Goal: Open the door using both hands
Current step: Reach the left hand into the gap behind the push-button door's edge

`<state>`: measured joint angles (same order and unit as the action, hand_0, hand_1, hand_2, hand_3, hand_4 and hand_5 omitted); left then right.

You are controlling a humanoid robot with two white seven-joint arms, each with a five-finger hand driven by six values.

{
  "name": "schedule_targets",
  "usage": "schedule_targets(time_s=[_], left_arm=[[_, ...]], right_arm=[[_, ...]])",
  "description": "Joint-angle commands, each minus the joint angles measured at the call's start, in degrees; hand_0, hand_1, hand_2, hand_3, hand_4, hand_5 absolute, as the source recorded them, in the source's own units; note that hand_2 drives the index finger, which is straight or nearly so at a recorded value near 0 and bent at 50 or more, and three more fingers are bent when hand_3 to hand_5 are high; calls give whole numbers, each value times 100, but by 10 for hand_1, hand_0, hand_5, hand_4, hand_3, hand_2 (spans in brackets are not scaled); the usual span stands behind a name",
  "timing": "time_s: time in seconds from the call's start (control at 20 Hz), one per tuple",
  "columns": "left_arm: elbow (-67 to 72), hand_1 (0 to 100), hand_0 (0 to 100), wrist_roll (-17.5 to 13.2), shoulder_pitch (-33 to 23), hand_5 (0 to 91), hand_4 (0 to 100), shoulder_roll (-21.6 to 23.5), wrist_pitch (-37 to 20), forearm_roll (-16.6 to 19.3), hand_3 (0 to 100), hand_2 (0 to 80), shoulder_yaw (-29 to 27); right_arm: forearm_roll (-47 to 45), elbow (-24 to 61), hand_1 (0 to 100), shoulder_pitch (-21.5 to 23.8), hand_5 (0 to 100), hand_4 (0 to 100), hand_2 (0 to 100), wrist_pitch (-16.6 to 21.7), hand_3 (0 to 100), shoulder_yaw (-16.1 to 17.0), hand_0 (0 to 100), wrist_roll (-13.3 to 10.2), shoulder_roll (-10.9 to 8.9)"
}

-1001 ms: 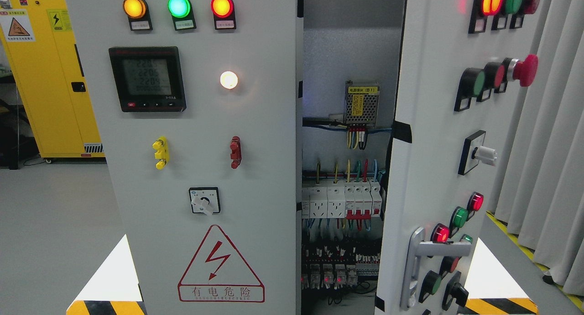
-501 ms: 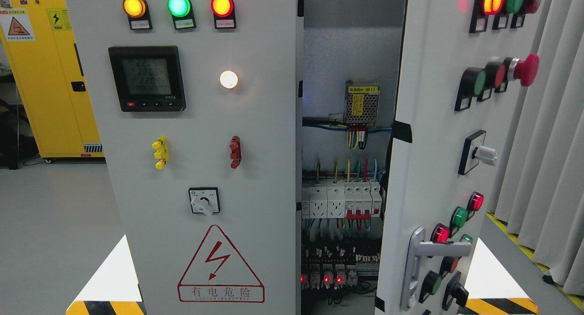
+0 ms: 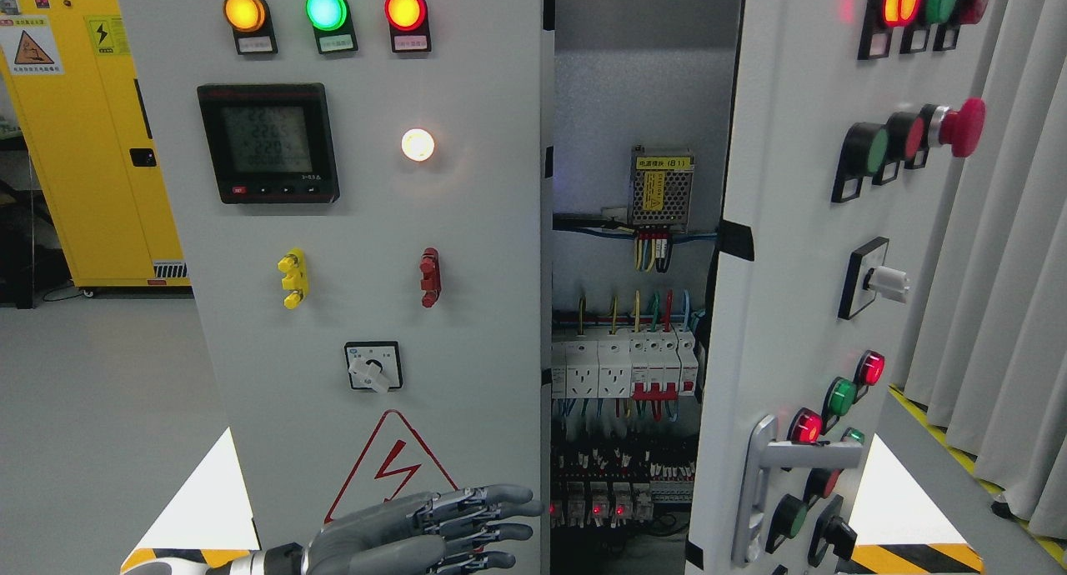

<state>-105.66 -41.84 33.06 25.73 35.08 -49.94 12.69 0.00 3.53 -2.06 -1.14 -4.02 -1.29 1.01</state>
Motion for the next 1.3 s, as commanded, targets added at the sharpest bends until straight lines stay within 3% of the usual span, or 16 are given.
schedule_targets(time_s=[0.0, 0.15, 0.6, 0.9, 1.25], left_arm=[[579, 556, 120, 9, 1358, 0, 0, -788, 69, -138, 0, 0, 85], [906, 556, 120, 9, 1816, 0, 0, -999, 69, -138, 0, 0, 364], [1521, 556, 120, 62, 2327, 0, 0, -2106, 104, -121, 0, 0, 709], [1829, 556, 120, 308, 2547, 0, 0, -2467, 174, -121, 0, 0, 735], [2040, 556, 120, 308, 2679, 0, 0, -2775, 174, -103, 0, 0, 919]], right_arm=[[-27, -1, 500, 4, 0, 0, 40, -9, 0, -2, 0, 14, 84], [-27, -1, 500, 4, 0, 0, 40, -9, 0, -2, 0, 6, 84], [-27, -1, 500, 12, 0, 0, 40, -9, 0, -11, 0, 6, 75], [-27, -1, 500, 4, 0, 0, 40, -1, 0, -11, 0, 14, 75], [-27, -1, 500, 12, 0, 0, 40, -1, 0, 33, 0, 14, 49]])
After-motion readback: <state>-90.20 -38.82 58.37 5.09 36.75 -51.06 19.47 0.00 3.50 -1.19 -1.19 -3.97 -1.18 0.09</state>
